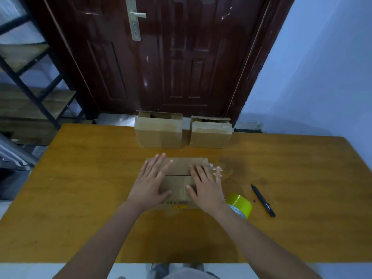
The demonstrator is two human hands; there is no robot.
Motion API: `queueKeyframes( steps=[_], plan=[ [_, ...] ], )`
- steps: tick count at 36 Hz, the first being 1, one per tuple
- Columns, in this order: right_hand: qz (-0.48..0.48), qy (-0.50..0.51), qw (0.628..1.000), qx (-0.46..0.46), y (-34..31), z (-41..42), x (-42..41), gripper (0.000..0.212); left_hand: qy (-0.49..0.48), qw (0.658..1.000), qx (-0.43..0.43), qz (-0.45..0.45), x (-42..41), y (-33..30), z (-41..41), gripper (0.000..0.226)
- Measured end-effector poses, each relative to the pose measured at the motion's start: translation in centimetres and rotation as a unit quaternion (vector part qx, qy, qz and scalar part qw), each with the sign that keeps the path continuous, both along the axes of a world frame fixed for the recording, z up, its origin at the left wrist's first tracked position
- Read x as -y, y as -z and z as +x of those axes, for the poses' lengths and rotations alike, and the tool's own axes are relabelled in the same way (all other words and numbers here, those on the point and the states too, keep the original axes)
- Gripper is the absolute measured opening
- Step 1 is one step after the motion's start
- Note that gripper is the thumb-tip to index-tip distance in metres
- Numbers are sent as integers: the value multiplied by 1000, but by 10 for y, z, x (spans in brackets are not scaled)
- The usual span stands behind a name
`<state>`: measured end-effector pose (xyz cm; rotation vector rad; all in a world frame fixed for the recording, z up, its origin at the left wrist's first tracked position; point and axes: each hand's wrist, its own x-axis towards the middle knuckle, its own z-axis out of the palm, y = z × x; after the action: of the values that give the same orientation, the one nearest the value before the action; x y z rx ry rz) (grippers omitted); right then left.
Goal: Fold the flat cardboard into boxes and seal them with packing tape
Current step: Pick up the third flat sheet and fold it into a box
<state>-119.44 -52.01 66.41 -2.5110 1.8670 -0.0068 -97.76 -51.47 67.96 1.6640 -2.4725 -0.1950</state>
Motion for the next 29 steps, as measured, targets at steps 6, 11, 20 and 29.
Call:
queueKeyframes(
  steps=[6, 11, 20, 29],
  plan=[
    [35, 5, 999, 0, 10, -3, -8, 60, 0, 996, 40, 85, 3, 16, -11, 103],
    [39, 18, 999, 4, 14, -1, -8, 59, -27, 993, 62, 101, 3, 19, -23, 84],
    [38, 17, 998, 42, 19, 0, -7, 58, -61, 995, 46, 66, 2, 35, -26, 67],
    [52, -1, 997, 59, 16, -2, -5, 61, -68, 995, 49, 51, 3, 38, -27, 66]
  ],
)
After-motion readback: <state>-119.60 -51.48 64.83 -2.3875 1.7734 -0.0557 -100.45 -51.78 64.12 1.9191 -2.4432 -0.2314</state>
